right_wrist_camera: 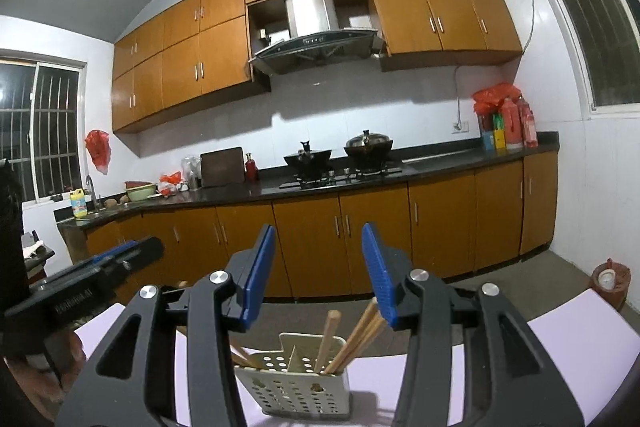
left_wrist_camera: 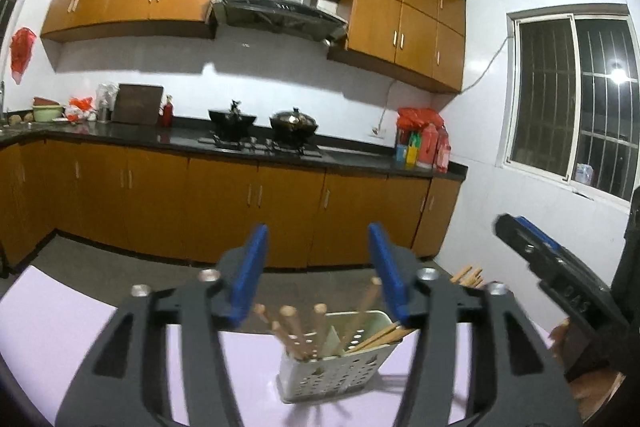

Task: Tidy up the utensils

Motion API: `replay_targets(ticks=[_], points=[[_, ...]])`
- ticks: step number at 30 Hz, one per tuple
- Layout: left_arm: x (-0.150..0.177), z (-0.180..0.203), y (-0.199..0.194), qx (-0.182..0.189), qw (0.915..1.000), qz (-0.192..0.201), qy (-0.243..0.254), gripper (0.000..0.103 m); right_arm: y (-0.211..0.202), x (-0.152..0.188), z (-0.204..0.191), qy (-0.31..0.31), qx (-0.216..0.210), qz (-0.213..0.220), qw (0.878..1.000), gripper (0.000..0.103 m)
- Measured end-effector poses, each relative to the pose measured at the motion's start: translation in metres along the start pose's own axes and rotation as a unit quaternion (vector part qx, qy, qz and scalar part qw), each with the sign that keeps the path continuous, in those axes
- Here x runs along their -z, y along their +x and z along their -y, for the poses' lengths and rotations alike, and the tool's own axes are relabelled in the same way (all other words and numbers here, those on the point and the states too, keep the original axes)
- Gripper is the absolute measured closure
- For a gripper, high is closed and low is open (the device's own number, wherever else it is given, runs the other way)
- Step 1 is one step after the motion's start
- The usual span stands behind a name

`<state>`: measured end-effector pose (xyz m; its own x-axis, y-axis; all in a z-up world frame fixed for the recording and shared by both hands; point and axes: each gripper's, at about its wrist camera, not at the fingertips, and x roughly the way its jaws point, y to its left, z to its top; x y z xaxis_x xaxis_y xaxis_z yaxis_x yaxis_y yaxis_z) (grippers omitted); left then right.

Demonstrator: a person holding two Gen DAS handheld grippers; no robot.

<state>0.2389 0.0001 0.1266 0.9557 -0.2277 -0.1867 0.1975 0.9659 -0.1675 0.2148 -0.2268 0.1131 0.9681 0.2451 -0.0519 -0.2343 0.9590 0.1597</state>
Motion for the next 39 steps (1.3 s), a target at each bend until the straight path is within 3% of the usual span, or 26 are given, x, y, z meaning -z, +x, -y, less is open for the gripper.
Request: replay_targets(ticks=[2,4,5,9,15,18,24,39], points=[[0.0,-0.004,-0.019,-0.013,0.9998,0.012,0.006,0.026,-0.018,-0.002,0.0,-0.004,0.008,0.002,1.0,0.037],[0.007,-0.007,-0.042,-0.026,0.9994,0.019,0.015,0.015,-0.033,0.001,-0.002,-0.013,0.02,0.003,1.0,0.017],[0.009,-0.007,-0.049,-0.03,0.9992,0.02,0.017,0.009,-0.043,0.004,-0.004,-0.02,0.025,0.003,0.999,0.013],[0.03,-0.005,-0.09,-0.051,0.9978,0.02,0.036,0.004,-0.071,0.022,-0.016,-0.045,0.047,-0.007,0.998,0.002],[0.07,0.003,-0.134,-0.083,0.9948,0.005,0.059,0.004,-0.093,0.049,-0.034,-0.069,0.074,-0.05,0.994,0.002],[0.096,0.007,-0.153,-0.102,0.9924,-0.022,0.066,0.004,-0.108,0.068,-0.04,-0.072,0.076,-0.072,0.992,0.002],[0.133,0.003,-0.176,-0.097,0.993,-0.05,0.046,0.004,-0.136,0.099,-0.045,-0.073,0.082,-0.094,0.99,0.002],[0.169,0.003,-0.201,-0.114,0.9905,-0.058,0.051,0.004,-0.169,0.143,-0.045,-0.056,0.097,-0.114,0.987,0.002]])
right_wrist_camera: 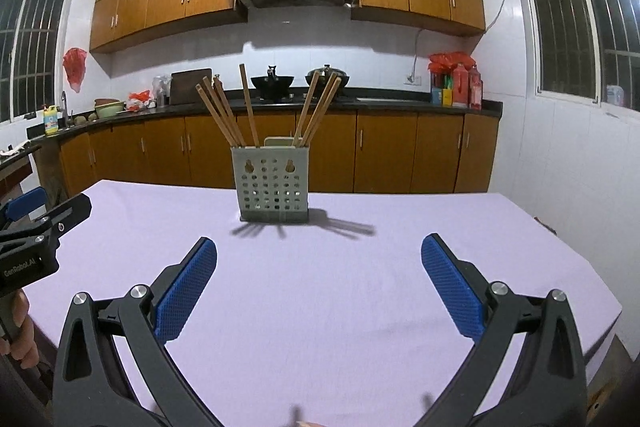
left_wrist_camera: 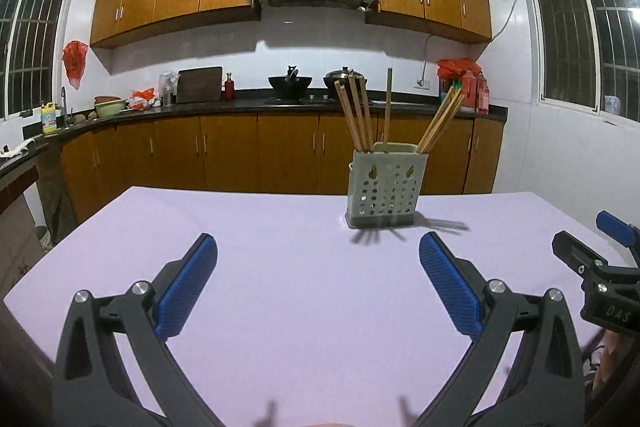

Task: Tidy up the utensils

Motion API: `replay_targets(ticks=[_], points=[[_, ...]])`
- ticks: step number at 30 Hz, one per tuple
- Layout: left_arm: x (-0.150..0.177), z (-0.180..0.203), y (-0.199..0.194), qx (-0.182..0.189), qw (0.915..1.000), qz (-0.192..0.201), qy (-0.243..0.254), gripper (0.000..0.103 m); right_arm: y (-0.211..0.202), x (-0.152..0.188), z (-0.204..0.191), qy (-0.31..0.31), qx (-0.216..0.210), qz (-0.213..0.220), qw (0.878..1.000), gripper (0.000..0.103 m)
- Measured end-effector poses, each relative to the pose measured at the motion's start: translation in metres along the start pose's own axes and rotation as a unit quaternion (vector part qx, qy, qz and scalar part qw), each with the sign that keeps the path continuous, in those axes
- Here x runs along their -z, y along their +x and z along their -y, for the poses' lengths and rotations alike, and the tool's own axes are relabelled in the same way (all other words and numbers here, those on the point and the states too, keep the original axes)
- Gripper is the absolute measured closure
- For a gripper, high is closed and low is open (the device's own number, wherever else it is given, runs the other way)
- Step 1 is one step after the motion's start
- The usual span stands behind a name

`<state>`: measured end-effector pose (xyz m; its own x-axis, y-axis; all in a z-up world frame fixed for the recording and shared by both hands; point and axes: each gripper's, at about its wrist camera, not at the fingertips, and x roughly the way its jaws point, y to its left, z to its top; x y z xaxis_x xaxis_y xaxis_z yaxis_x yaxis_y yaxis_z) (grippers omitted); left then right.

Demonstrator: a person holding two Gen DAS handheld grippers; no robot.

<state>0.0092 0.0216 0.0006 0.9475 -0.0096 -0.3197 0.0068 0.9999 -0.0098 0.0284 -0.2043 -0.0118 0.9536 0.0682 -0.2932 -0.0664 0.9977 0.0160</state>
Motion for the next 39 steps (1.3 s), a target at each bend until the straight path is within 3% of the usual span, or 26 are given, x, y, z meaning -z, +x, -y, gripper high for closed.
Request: replay_targets(ticks=[39], points=[[0.014,0.009,0.011,0.004,0.9997,-0.022,0.008,0.004,0.002,0.014,0.001,0.024,0.002,-0.025,0.999,0.002]])
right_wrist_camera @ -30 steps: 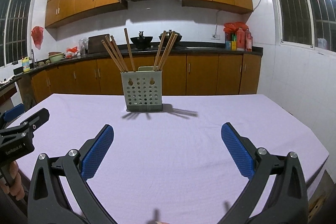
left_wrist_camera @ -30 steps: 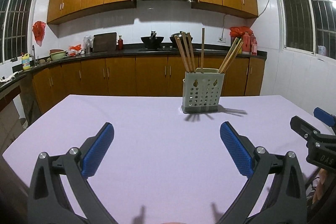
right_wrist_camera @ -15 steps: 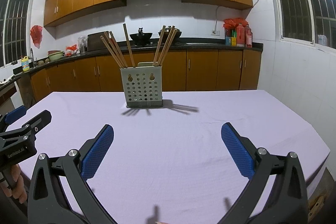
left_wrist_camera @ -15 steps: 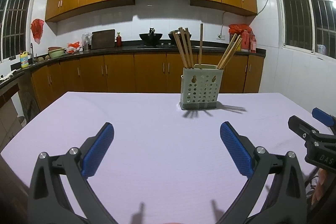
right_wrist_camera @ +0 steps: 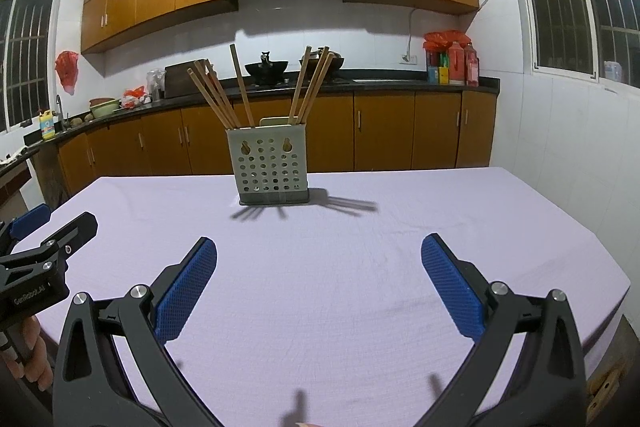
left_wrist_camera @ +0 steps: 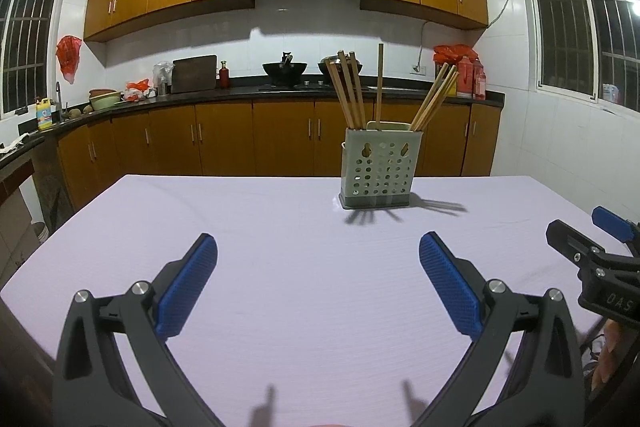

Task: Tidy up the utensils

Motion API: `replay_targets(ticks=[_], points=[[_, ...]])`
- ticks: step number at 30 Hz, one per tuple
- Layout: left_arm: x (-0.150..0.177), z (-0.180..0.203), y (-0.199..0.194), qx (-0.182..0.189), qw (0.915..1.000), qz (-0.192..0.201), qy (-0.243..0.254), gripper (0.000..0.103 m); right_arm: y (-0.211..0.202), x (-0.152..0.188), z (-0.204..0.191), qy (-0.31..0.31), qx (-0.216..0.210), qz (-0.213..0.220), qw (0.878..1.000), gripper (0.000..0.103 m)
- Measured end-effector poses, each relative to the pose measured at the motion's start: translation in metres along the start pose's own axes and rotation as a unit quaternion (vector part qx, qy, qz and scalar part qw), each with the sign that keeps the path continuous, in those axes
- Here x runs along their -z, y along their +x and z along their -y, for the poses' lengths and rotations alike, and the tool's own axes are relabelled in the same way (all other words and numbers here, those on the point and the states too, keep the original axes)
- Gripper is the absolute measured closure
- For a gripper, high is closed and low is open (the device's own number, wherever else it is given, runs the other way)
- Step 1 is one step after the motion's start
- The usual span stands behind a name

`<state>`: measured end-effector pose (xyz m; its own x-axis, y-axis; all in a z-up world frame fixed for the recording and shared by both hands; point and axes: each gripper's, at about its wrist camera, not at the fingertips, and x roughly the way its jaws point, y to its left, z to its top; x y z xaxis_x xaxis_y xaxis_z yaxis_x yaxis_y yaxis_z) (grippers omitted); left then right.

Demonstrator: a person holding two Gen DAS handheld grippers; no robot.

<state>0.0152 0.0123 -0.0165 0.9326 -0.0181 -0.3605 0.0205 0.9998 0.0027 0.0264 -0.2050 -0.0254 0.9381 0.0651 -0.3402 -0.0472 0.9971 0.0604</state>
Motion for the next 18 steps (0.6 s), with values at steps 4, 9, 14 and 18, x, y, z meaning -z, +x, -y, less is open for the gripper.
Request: replay_targets(ticks=[4,9,14,18], points=[[0.001,-0.0002,-0.0003,0.001,1.0,-0.001,-0.001,0.004,0.0001,0.0005,0.0,0.001,0.0,-0.001,1.0,0.002],[0.0019,-0.001,-0.0002,0.002,1.0,-0.002,-0.001,0.004,0.0018,0.0016,0.0011,0.003,0.0,-0.005,1.0,0.002],[0.0033,-0.0011,0.0004,0.003,1.0,-0.002,-0.002,0.004,0.0024,0.0012,0.0017,0.005,0.001,-0.006,1.0,0.002],[0.0034,-0.0008,0.0006,0.002,1.0,-0.003,0.0,0.004,0.0026,0.0011,0.0022,0.005,0.0,-0.007,1.0,0.002]])
